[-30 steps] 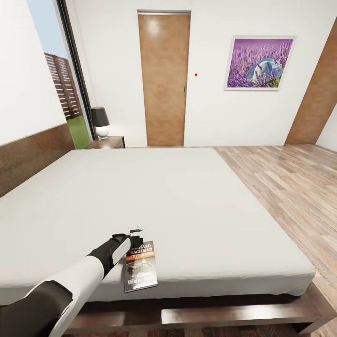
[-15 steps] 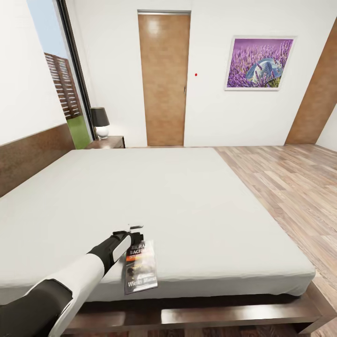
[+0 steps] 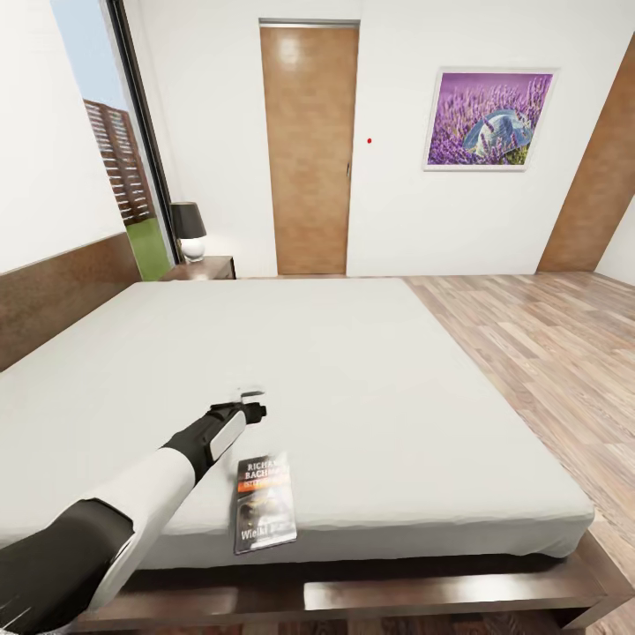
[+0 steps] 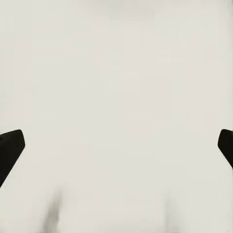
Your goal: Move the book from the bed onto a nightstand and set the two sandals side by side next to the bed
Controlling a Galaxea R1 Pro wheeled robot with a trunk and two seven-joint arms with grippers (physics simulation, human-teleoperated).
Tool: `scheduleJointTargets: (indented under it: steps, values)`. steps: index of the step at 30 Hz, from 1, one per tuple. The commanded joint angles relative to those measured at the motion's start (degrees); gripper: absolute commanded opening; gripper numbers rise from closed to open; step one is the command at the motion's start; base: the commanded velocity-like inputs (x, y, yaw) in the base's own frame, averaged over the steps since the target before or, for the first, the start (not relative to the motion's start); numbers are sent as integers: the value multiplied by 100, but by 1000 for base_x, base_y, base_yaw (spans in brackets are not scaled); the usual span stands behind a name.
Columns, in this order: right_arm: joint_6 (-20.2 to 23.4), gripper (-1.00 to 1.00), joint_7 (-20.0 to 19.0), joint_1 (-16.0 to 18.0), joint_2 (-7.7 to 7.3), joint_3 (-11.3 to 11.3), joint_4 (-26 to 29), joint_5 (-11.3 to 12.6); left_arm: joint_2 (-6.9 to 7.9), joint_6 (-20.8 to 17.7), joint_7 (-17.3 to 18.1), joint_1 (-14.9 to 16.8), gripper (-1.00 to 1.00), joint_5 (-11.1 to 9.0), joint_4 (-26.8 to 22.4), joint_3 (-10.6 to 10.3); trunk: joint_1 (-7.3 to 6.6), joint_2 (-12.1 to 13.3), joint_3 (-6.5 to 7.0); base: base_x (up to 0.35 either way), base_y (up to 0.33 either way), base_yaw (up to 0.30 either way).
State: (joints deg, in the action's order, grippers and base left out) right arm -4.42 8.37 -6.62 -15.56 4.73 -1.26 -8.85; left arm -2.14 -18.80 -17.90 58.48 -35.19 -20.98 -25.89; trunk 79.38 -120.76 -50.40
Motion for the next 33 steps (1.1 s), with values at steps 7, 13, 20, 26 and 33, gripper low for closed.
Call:
scheduleJointTargets:
  steps: [7, 13, 20, 26, 33]
  values:
    - [-33, 100, 22, 5, 6, 27, -1, -63, 49, -12, -184, 57, 100, -58, -144, -46, 0, -2, -4, 0, 0, 0]
    - [-32, 100, 24, 5, 8, 22, 2, -61, 62, -15, -286, 73, 100, -58, -195, -44, 0, -2, -4, 0, 0, 0]
    - [-37, 100, 30, 4, 8, 20, 4, -54, 110, -21, -340, 81, 100, -58, -294, -40, 0, -2, -4, 0, 0, 0]
    - [-40, 100, 32, 8, 13, 19, 10, -55, 303, -26, -650, 88, 100, -55, -551, -45, 0, -2, -4, 0, 0, 0]
    - [-41, 100, 33, 11, 26, 19, 17, -52, 693, -22, -956, 89, 100, -6, -874, -47, 0, -2, -4, 0, 0, 0]
